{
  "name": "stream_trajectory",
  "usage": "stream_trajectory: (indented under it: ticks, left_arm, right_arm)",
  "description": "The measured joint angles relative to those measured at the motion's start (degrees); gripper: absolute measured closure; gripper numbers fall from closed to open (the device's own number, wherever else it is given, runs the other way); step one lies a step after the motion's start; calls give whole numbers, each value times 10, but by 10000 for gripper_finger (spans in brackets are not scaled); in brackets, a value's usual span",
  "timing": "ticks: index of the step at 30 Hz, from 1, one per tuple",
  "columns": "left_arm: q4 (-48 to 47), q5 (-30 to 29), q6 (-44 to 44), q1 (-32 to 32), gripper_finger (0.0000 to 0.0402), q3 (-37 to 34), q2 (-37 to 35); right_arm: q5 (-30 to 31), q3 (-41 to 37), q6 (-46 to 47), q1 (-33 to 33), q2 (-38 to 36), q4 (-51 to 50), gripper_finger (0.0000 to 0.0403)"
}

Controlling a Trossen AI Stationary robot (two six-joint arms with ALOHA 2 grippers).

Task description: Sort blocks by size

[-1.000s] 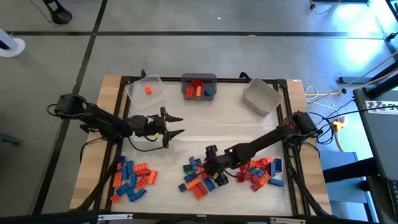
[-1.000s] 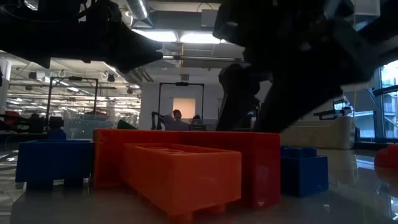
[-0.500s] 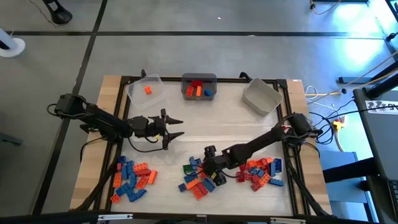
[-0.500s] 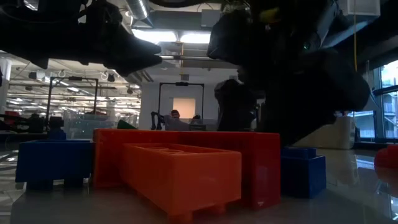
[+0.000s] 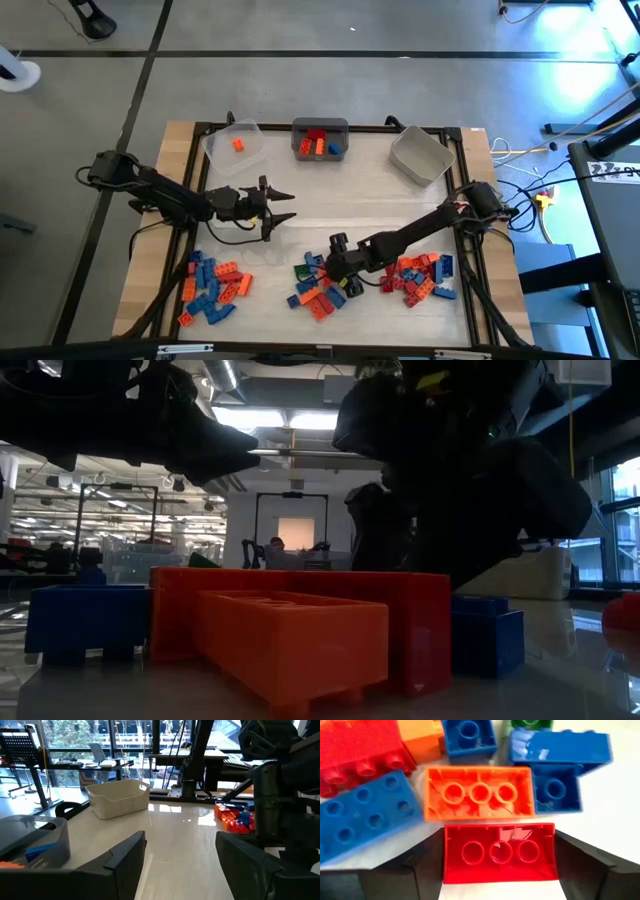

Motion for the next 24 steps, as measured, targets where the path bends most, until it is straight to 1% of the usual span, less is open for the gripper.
stream_trajectory:
  ticks: [3, 9, 14, 20, 24]
  left_arm:
    - [-1, 0, -1, 0, 173, 0, 0]
    - [-21, 0, -4, 0, 173, 0, 0]
    - [-22, 0, -7, 0, 173, 0, 0]
    - [-60, -2, -30, 0, 173, 0, 1]
    - [-66, -15, -33, 0, 173, 0, 1]
  right_arm:
    - [24, 18, -2, -5, -21, -38, 106]
    - [104, 62, -20, -38, -86, -142, 105]
    - [154, 71, -63, -98, -152, -152, 105]
    - [151, 71, -97, -219, -196, -124, 103]
    - [97, 71, -111, -311, -189, -78, 104]
